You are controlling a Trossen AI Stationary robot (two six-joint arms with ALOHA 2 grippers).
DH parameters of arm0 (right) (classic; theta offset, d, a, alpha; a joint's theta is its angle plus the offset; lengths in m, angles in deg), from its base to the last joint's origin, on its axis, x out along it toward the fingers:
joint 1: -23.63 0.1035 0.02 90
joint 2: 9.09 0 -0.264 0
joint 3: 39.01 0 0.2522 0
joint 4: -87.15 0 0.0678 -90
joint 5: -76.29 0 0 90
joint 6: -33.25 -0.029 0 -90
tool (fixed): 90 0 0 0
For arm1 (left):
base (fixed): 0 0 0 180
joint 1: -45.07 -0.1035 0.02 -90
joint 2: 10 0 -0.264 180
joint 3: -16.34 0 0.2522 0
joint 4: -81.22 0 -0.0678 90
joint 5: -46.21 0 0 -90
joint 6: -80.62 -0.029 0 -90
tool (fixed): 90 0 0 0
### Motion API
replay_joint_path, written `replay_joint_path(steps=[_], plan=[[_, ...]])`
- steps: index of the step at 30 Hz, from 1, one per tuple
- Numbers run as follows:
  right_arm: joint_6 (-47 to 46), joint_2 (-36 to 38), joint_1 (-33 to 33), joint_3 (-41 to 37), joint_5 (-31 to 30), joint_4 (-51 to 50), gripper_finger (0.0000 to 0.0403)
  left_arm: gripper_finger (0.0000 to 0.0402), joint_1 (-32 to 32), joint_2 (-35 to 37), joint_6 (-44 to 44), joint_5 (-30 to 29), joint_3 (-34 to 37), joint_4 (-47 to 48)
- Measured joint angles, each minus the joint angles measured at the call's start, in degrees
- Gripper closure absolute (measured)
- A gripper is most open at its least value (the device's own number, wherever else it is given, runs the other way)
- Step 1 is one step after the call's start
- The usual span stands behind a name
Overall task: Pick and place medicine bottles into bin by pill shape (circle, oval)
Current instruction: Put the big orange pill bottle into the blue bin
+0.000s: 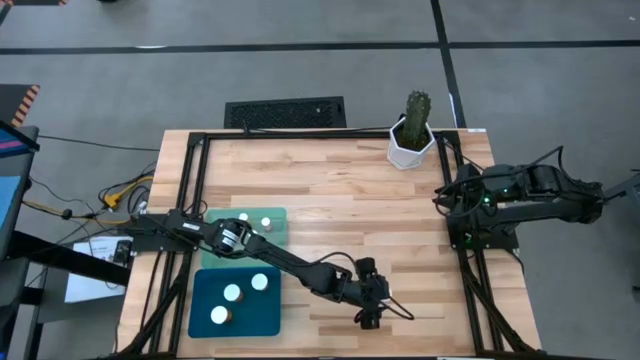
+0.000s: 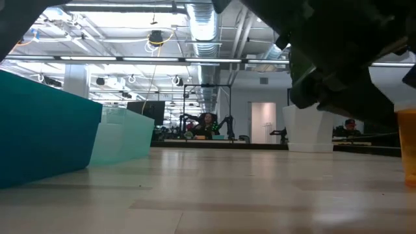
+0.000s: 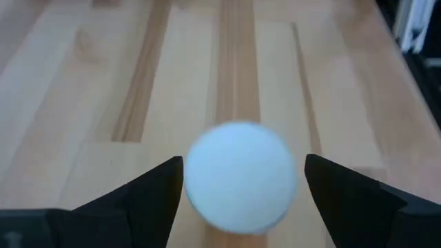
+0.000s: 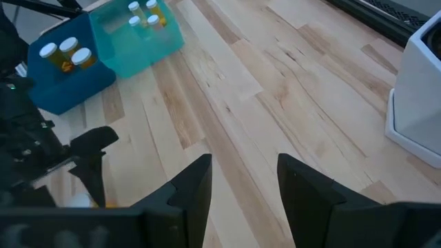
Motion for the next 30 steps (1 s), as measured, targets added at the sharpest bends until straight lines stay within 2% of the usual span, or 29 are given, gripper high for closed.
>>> replay_joint_path(steps=[8, 22, 30], plan=[[0.00, -0.01, 0.00, 0.00, 0.00, -0.98, 0.0228, 0.0117, 0.01, 0.03, -0.13, -1.19, 0.00, 1.44], [0.42, -0.01, 0.00, 0.00, 0.00, -0.92, 0.0228, 0.0204, 0.01, 0.03, 3.99, -0.73, -0.02, 0.45], [0.42, 0.01, 0.00, 0.00, 0.00, -0.91, 0.0228, 0.0192, 0.07, 0.42, 10.55, -1.30, -1.47, 1.74]])
